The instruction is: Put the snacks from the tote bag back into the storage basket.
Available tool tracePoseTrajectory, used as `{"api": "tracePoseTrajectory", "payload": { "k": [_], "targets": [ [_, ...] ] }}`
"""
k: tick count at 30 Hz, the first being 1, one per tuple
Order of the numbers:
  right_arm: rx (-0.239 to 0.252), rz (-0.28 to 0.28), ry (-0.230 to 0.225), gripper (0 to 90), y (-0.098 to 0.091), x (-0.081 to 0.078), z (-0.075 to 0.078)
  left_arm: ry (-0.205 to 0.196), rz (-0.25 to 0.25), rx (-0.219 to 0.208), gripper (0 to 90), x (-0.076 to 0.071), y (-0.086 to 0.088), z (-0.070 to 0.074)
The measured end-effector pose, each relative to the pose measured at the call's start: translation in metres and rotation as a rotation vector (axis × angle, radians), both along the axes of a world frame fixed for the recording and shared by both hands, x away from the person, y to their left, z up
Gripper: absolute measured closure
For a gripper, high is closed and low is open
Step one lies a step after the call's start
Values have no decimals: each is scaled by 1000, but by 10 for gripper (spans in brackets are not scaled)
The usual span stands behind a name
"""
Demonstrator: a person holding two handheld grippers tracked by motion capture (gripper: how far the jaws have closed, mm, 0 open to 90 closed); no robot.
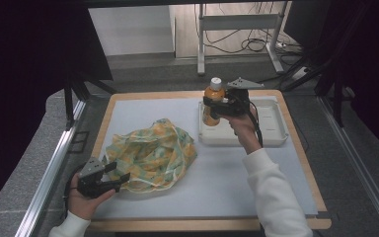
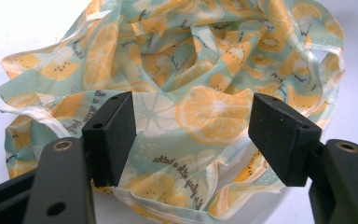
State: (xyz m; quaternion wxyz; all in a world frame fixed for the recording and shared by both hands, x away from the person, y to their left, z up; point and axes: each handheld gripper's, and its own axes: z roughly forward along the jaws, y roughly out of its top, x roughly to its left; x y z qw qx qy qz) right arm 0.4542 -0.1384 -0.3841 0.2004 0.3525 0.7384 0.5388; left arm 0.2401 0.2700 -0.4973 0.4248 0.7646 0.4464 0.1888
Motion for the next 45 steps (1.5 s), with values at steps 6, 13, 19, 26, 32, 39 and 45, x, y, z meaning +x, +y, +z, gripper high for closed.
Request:
{"api": "tracePoseTrajectory", "payload": {
  "k": [6, 13, 19, 26, 32, 39, 45],
  "targets": [
    [-17, -19, 16, 304, 4, 12, -7, -1, 0, -2, 326, 0, 0, 0],
    [-21, -41, 28, 305, 3, 23, -15, -3, 0, -2, 326, -1, 0, 0],
    [-24, -64, 40, 305, 3, 32, -21, -4, 1, -3, 326, -1, 1, 1],
    [-34, -83, 44, 305, 4, 41, -26, -4, 2, -5, 326, -1, 2, 1],
    [-48, -91, 50, 304, 7, 49, -31, -6, 2, -6, 326, -1, 3, 1],
    [-60, -108, 60, 304, 10, 58, -39, -7, 3, -9, 326, -1, 3, 1],
    [-60, -126, 74, 304, 10, 67, -46, -6, 3, -10, 326, -1, 4, 1]
  ]
}}
